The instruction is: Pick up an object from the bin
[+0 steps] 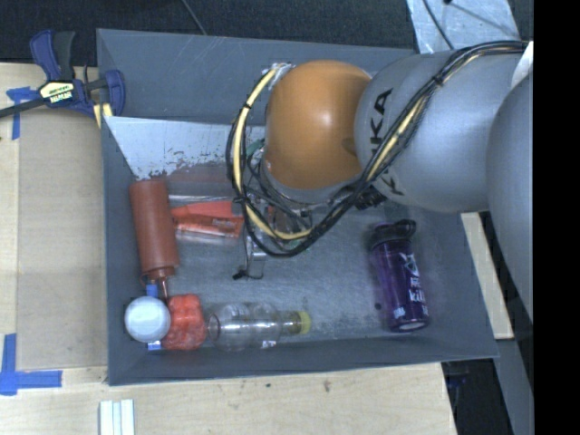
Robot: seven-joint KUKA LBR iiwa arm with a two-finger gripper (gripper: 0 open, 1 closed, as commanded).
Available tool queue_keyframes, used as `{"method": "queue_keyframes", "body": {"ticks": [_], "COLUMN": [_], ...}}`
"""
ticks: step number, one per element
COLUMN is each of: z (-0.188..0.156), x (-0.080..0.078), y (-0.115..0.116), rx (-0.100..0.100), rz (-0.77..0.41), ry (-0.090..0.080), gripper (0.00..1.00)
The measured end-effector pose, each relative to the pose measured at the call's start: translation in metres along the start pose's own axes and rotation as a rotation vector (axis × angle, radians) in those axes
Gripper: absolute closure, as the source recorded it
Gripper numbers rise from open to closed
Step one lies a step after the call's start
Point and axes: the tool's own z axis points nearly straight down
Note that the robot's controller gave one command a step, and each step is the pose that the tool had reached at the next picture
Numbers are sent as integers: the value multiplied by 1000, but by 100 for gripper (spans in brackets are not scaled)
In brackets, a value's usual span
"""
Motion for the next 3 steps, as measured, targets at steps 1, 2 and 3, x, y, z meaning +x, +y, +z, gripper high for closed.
{"method": "queue_keyframes", "body": {"ticks": [1,2,3], "z": [-5,28,49], "x": [-2,-55,-69], "y": [-1,5,5], "rx": [-2,-2,-1], "rz": [2,-85,7], "ry": [-8,-12,-7], "gripper": [0,0,0]}}
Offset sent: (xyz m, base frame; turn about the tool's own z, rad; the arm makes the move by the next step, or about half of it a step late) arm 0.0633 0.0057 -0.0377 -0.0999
